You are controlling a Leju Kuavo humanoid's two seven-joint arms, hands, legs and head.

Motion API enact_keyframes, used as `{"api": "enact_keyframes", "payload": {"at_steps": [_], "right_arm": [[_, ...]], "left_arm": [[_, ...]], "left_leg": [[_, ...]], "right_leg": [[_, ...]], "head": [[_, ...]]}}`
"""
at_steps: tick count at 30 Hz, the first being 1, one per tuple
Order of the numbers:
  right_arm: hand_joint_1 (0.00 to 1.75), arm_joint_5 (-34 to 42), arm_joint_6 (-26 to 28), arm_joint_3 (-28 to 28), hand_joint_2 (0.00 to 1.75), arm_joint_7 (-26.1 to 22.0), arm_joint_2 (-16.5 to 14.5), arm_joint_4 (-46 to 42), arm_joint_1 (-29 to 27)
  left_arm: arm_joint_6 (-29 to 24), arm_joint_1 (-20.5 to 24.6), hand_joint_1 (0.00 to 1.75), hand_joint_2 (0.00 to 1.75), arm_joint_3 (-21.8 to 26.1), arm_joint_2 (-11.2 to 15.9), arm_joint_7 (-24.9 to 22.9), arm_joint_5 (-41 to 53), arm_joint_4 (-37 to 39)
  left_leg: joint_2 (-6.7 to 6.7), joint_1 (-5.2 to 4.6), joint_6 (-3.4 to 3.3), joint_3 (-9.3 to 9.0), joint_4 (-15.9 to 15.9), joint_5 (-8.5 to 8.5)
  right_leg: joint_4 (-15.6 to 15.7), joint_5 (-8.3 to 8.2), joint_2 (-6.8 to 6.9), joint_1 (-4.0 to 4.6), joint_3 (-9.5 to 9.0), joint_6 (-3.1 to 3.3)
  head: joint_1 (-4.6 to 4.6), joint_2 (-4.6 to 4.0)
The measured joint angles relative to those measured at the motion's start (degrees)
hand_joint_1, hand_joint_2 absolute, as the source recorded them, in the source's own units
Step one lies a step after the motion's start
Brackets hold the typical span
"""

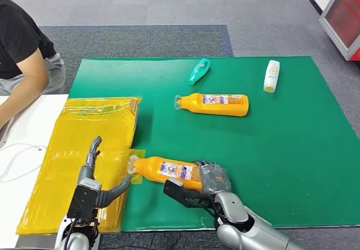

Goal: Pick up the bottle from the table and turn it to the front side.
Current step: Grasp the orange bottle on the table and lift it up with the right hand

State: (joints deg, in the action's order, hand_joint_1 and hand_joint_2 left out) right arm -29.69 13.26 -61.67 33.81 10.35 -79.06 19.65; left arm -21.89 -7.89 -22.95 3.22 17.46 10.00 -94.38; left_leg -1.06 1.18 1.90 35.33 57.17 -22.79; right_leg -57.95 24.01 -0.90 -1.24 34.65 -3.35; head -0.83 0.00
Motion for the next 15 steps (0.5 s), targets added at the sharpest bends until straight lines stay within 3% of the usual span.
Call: {"api": "enact_keyframes", "payload": {"at_steps": [6, 15], "right_arm": [[1.75, 5.9, 1.0, 6.3, 1.75, 0.0, -2.7, -3.9, -5.5], [1.75, 15.7, -1.7, 12.1, 1.75, 0.0, -5.8, -7.0, -8.7]], "left_arm": [[-1.8, 0.0, 0.0, 1.75, 0.4, -0.3, 1.0, -1.7, -0.1], [-4.7, 0.1, 0.0, 1.75, 1.1, -0.9, 2.6, -4.5, -0.5]], "left_leg": [[0.01, 0.0, 0.0, 0.0, 0.0, 0.0], [0.01, 0.01, 0.01, 0.0, 0.0, 0.01]], "right_leg": [[0.0, 0.01, -0.01, 0.01, 0.01, 0.01], [0.0, -0.02, -0.01, 0.01, 0.0, 0.01]], "head": [[0.01, 0.0], [0.0, 0.0]]}}
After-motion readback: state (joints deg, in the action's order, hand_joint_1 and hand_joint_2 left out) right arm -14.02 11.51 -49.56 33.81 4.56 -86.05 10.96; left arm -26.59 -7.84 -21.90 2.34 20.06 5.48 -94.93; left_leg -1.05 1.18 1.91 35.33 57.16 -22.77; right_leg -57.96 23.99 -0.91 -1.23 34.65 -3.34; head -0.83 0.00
